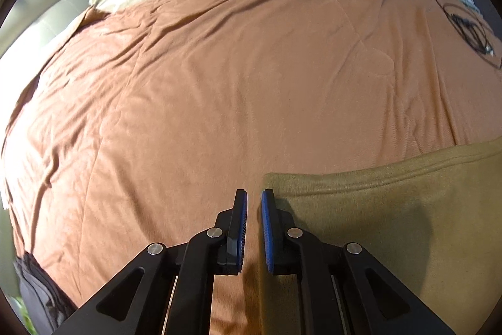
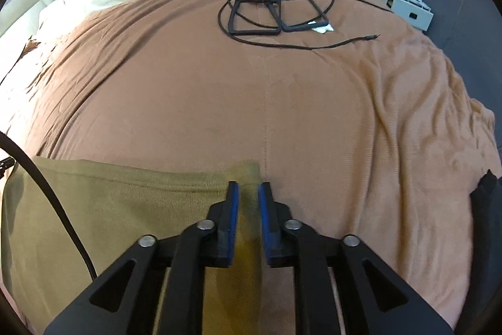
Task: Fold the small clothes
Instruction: 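Lift the folded edge with both tools and fold it over again, then open both tools to release the folded shirt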
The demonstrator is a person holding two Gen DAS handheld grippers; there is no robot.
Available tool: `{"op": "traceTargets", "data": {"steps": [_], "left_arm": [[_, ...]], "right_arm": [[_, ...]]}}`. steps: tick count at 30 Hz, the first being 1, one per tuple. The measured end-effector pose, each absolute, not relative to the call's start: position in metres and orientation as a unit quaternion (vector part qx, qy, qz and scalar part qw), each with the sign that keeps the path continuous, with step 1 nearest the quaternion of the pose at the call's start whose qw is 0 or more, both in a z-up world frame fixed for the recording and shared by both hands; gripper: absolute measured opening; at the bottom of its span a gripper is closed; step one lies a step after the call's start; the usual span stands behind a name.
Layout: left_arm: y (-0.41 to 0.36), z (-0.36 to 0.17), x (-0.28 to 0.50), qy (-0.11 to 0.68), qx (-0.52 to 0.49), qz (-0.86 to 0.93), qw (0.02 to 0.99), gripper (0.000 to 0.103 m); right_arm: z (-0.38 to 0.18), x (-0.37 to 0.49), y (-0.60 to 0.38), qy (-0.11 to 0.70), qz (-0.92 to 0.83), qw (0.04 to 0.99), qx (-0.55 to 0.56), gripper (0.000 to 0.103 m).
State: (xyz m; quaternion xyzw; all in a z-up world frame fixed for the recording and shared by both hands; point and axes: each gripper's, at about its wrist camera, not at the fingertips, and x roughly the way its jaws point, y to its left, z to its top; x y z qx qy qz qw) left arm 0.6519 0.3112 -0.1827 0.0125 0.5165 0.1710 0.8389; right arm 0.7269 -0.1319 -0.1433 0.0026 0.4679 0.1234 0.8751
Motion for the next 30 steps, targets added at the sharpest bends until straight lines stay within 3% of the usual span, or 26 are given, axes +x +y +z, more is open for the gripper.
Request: {"op": "traceTargets", "data": {"steps": [3, 11, 14, 16, 24, 30], "left_arm": [[0.313, -0.17, 0.64, 0.509, -0.018, 0.162, 0.845, 0.011], [0.283, -0.162, 0.616, 0.518, -0.034, 0.104, 0.849, 0.011], [0.279, -0.172, 0.61, 0.531, -0.02, 0.103, 0.841, 0.011], [0.28, -0.181, 0.61, 0.541, -0.018, 0.109, 0.834, 0.011], [0.286, -0.202, 0.615, 0.556, -0.009, 0.119, 0.822, 0.017], [0.296, -0.206, 0.622, 0.537, -0.009, 0.144, 0.831, 0.025]], "right_arm": [[-0.133, 0.717, -0.137, 0.46, 0.129, 0.878, 0.014, 0.041], [-0.121, 0.676, -0.141, 0.458, 0.181, 0.87, 0.03, 0.041], [-0.126, 0.665, -0.138, 0.465, 0.198, 0.863, 0.009, 0.033], [-0.132, 0.664, -0.139, 0.474, 0.201, 0.857, 0.005, 0.022], [-0.164, 0.682, -0.144, 0.507, 0.181, 0.843, 0.002, 0.004], [-0.164, 0.688, -0.141, 0.488, 0.163, 0.857, 0.002, 0.002]]}}
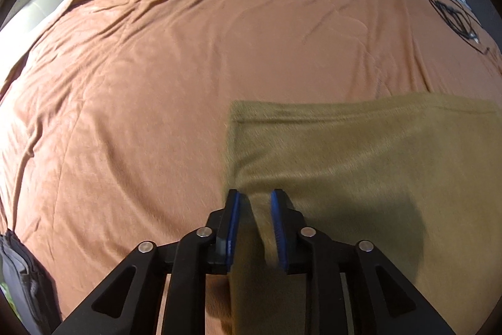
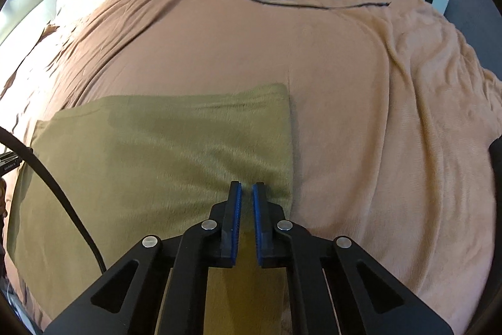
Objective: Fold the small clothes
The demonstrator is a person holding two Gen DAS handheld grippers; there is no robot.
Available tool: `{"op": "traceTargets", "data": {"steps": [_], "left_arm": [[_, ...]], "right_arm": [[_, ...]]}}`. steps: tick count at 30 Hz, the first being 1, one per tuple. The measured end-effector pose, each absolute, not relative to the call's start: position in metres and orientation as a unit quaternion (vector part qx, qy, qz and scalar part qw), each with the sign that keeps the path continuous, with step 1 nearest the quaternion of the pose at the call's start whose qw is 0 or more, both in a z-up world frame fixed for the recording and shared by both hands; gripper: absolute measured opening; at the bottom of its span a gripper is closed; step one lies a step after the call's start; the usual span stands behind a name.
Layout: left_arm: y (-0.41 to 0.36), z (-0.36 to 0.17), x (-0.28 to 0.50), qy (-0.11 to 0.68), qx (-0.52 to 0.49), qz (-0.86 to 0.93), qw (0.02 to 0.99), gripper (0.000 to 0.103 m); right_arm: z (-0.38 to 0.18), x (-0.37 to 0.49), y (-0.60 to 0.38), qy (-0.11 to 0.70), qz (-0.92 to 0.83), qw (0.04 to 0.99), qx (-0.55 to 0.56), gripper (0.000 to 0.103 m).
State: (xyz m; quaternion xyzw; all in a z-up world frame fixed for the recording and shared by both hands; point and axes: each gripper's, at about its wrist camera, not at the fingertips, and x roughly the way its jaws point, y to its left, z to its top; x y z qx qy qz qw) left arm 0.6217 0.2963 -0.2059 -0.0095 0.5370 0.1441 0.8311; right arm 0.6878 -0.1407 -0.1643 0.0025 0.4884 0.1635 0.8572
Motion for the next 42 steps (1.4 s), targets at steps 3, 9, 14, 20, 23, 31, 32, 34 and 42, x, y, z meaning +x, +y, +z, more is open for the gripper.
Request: {"op": "traceTargets", "data": {"steps": [3, 9, 14, 20, 23, 31, 32, 34, 42], "left_arm": [[0.3, -0.205, 0.634, 0.546, 0.009, 0.17, 0.821, 0.025], [0.292, -0.174, 0.645, 0.526, -0.006, 0.143, 0.838, 0.025], [0.26, -0.171, 0.654, 0.521, -0.007, 0.1, 0.848, 0.025], [0.218, -0.177, 0.668, 0.522, -0.009, 0.052, 0.851, 0.025], [0.205, -0.182, 0.674, 0.521, -0.003, 0.036, 0.853, 0.025], [0.185, -0.194, 0.684, 0.523, 0.004, 0.029, 0.852, 0.025], [0.185, -0.195, 0.685, 0.523, 0.004, 0.031, 0.852, 0.025], [0.186, -0.199, 0.689, 0.523, 0.0, 0.033, 0.852, 0.025], [0.193, -0.206, 0.698, 0.518, -0.03, 0.038, 0.854, 0.025]], "right_arm": [[-0.158, 0.687, -0.13, 0.481, 0.151, 0.863, -0.009, 0.003], [-0.134, 0.683, -0.111, 0.459, 0.17, 0.872, -0.009, 0.008], [-0.131, 0.68, -0.088, 0.46, 0.201, 0.865, -0.01, 0.008], [-0.134, 0.684, -0.06, 0.462, 0.238, 0.854, -0.014, 0.008], [-0.14, 0.7, -0.049, 0.464, 0.257, 0.848, -0.01, 0.008], [-0.159, 0.726, -0.015, 0.473, 0.284, 0.834, -0.022, 0.008], [-0.161, 0.729, -0.01, 0.475, 0.286, 0.832, -0.024, 0.008], [-0.165, 0.734, -0.002, 0.476, 0.287, 0.831, -0.029, 0.008], [-0.181, 0.755, 0.022, 0.479, 0.266, 0.836, -0.041, 0.008]]}}
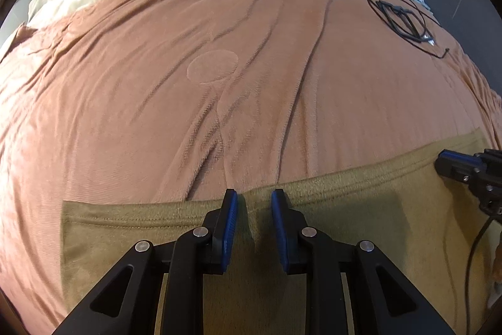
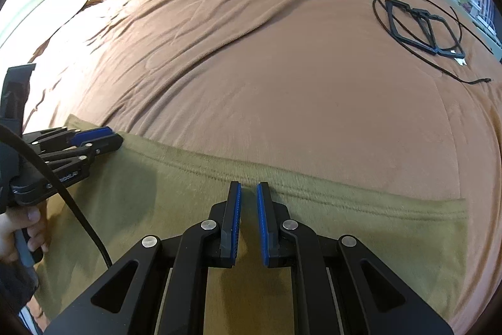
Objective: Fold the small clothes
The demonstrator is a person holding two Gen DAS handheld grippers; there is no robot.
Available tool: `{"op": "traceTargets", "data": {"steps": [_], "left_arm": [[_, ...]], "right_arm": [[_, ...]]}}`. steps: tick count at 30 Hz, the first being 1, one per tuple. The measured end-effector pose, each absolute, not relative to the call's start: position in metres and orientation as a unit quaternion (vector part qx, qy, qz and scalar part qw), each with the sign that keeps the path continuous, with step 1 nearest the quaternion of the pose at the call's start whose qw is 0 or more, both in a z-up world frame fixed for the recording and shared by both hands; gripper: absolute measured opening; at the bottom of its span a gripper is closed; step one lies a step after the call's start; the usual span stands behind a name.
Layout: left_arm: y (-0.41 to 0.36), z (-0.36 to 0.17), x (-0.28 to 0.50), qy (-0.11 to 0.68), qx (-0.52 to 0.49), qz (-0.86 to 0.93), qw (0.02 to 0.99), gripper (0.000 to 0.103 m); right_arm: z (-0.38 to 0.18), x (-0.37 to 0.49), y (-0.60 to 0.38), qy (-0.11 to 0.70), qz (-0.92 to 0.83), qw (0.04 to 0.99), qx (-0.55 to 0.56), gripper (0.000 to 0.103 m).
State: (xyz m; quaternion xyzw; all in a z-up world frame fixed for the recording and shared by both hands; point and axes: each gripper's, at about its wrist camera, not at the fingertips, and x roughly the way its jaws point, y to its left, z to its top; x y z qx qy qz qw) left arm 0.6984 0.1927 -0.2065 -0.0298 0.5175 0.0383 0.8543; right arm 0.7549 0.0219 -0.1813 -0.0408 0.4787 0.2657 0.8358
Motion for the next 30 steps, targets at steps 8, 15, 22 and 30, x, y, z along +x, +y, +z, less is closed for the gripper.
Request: {"op": "traceTargets", "data": {"steps": [8, 15, 22, 30], "left_arm": [[0.193, -0.188, 0.686, 0.525, -0.055, 0.067, 0.846, 0.027], [0.194, -0.166, 0.648, 0.526, -0.073, 0.064, 0.845, 0.035], [0.186, -0.147, 0.604, 0.521, -0.061, 0.073, 0.848, 0.064], [0.175, -0.143, 0.557, 0.518, -0.057, 0.079, 0.85, 0.085]], "right_arm": [[-0.166, 0.741, 0.026, 0.47, 0.249, 0.845, -0.055, 0.008], [-0.141, 0.702, 0.005, 0.467, 0.257, 0.843, -0.068, 0.039], [-0.13, 0.659, -0.016, 0.475, 0.258, 0.839, -0.063, 0.065], [-0.129, 0.626, -0.036, 0.508, 0.243, 0.825, -0.05, 0.076]]}}
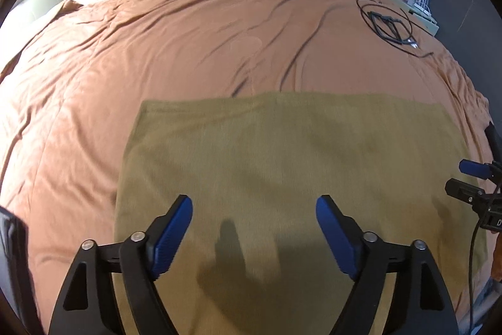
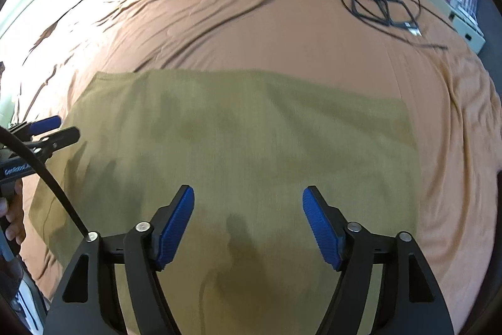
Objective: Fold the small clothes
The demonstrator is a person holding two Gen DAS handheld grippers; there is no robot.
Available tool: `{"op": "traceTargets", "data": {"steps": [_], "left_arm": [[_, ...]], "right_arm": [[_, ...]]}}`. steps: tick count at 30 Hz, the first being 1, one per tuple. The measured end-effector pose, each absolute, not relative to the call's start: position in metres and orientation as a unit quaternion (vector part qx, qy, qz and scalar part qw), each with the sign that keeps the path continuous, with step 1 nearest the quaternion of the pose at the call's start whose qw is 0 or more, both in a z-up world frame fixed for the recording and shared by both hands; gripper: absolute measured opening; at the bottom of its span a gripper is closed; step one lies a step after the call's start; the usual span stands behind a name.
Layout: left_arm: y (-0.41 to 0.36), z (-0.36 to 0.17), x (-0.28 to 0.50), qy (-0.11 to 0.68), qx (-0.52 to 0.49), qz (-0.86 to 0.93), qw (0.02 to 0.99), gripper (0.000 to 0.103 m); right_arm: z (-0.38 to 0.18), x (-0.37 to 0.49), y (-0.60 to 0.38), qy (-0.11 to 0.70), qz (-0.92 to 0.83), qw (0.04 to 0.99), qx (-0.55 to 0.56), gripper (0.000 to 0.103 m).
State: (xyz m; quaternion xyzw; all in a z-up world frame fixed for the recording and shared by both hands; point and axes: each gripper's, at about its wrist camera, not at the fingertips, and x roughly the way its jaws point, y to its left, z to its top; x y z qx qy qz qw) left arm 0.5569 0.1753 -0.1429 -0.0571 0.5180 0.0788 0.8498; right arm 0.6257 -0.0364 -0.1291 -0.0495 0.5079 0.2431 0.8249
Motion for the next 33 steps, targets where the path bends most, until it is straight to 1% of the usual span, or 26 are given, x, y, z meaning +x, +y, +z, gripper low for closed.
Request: {"op": "traceTargets", "data": {"steps": [2, 5, 11, 16, 18, 23, 33], "left_arm": [[0.171, -0.147, 0.547, 0.526, -0.05, 0.074, 0.846, 0.087], [0.165, -0.155, 0.532, 0.538, -0.033, 0.074, 0.839, 0.087], [0.161, -0.174, 0.504, 0.559, -0.016, 0.086, 0.825, 0.087], [0.166, -0.189, 0.481, 0.573, -0.042, 0.091, 0.813, 0.087], [0.168, -0.194, 0.472, 0.574, -0.05, 0.096, 0.812, 0.087], [0.167, -0.199, 0.452, 0.567, -0.059, 0.104, 0.815, 0.094], [0.172, -0.197, 0.424, 0.556, -0.071, 0.112, 0.821, 0.095]], "right_arm": [[-0.131, 0.614, -0.042, 0.518, 0.241, 0.819, -0.052, 0.078], [-0.134, 0.6, -0.046, 0.526, 0.234, 0.815, -0.065, 0.078], [-0.15, 0.575, -0.054, 0.55, 0.225, 0.802, -0.057, 0.078], [-0.161, 0.555, -0.06, 0.555, 0.217, 0.801, -0.057, 0.078], [-0.161, 0.547, -0.062, 0.554, 0.215, 0.803, -0.056, 0.078], [-0.165, 0.527, -0.065, 0.553, 0.21, 0.804, -0.057, 0.078], [-0.169, 0.492, -0.072, 0.546, 0.2, 0.812, -0.053, 0.078]]}}
